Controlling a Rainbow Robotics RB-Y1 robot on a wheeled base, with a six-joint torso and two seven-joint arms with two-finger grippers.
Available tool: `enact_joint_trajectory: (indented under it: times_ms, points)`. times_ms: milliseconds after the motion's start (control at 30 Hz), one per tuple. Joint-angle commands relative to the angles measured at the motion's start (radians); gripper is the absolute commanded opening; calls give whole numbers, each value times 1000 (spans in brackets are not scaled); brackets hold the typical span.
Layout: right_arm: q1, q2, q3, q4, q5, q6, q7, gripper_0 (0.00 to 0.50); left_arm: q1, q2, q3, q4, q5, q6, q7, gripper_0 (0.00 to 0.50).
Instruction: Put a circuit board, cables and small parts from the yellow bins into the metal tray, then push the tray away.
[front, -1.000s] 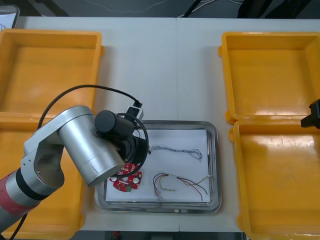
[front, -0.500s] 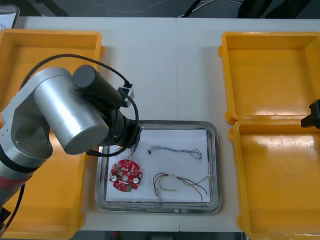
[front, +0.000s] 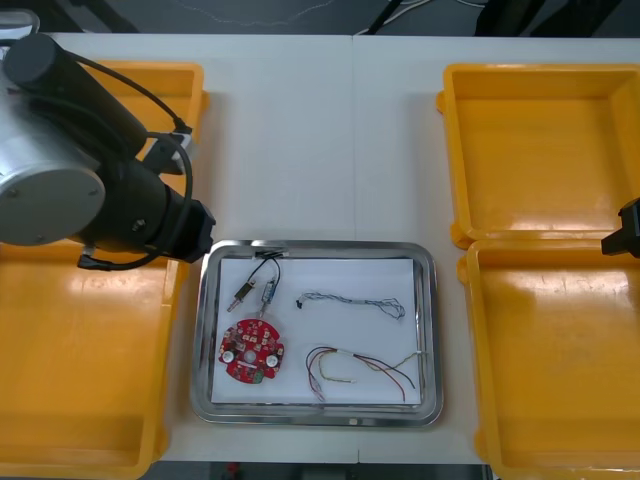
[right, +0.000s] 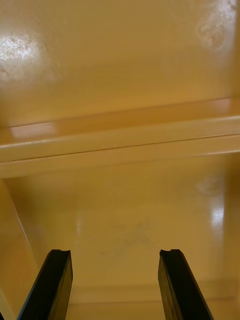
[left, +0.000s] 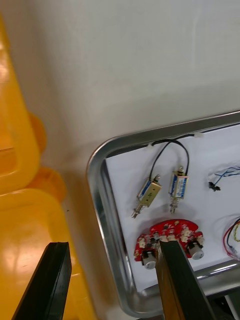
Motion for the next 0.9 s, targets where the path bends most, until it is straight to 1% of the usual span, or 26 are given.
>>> enact_joint_trajectory:
  times_ms: [33,200,233,367,633,900]
  points:
    - [9,-37,-33,-29,-12,3,24,500,-33,98,93,-36,56,41,8,500]
    - [9,-37,-33,-35,-15,3,27,500,-13,155,181,-34,104,87,13,500]
    - [9,-37,-33,-37,-16,3,27,500,-11,156,187,-34,107,89,13,500]
    - [9,-37,-33,-38,-24,3,28,500,35,181,270,-33,137,89,5,500]
    - [9,-35,-26,-58,-39,3,41,500,111,192,352,-33,134,78,-16,500]
    - [9,-35,20,-124,-51,3,56,500,223,190,461,-45,124,58,-150,500]
